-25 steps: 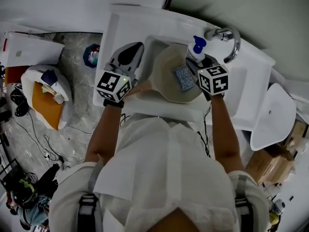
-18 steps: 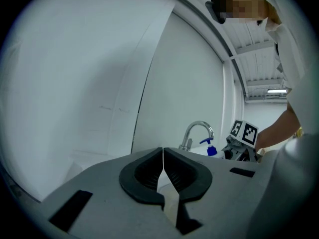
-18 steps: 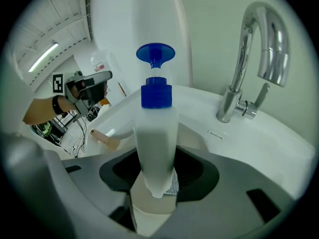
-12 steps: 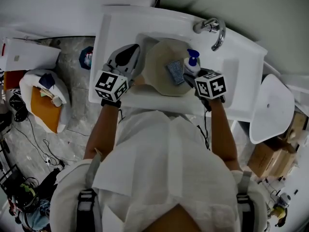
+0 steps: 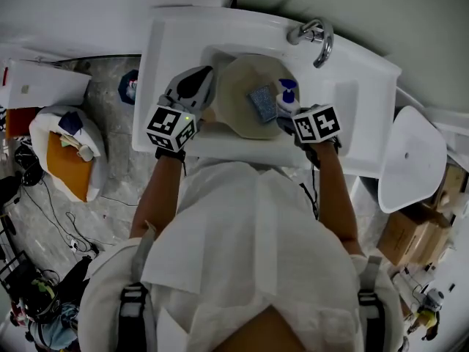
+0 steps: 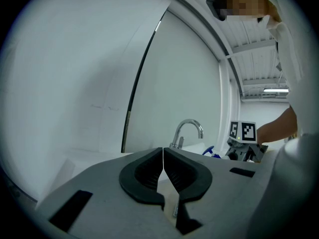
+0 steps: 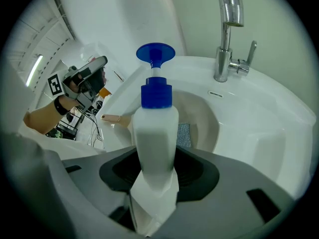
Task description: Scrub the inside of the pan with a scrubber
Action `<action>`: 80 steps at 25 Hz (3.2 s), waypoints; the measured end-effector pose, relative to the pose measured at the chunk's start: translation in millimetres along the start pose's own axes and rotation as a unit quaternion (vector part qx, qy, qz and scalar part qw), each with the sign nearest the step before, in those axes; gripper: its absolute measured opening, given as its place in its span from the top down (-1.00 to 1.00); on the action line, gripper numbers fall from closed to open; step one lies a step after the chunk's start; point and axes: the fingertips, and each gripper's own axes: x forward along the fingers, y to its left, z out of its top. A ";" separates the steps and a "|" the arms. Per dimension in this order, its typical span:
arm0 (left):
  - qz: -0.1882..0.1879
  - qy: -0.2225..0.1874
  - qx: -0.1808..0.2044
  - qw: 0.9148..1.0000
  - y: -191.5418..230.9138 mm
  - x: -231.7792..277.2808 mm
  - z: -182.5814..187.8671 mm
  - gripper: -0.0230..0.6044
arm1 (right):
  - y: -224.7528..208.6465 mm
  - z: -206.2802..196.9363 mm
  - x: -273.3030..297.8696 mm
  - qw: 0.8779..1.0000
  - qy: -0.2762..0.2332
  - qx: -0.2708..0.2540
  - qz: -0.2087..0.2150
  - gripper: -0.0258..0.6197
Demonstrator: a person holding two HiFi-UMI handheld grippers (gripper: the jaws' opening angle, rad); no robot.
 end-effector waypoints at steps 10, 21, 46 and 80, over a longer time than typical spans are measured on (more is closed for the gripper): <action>-0.003 0.000 0.001 1.000 -4.8 4.5 2.3 0.87 | -0.9 -4.3 0.7 1.000 0.009 -0.004 0.000 0.33; -0.003 0.000 0.000 1.000 -5.0 4.9 2.0 0.87 | -1.1 -7.1 1.6 1.000 0.013 -0.001 0.001 0.33; 0.027 0.003 -0.016 1.000 30.5 -1.8 -2.4 0.87 | -10.3 143.9 0.6 0.967 -0.246 -0.065 -0.033 0.33; 0.061 0.030 -0.039 0.997 100.0 3.5 -26.4 0.87 | -71.4 294.5 94.1 0.915 -0.364 -0.154 -0.088 0.32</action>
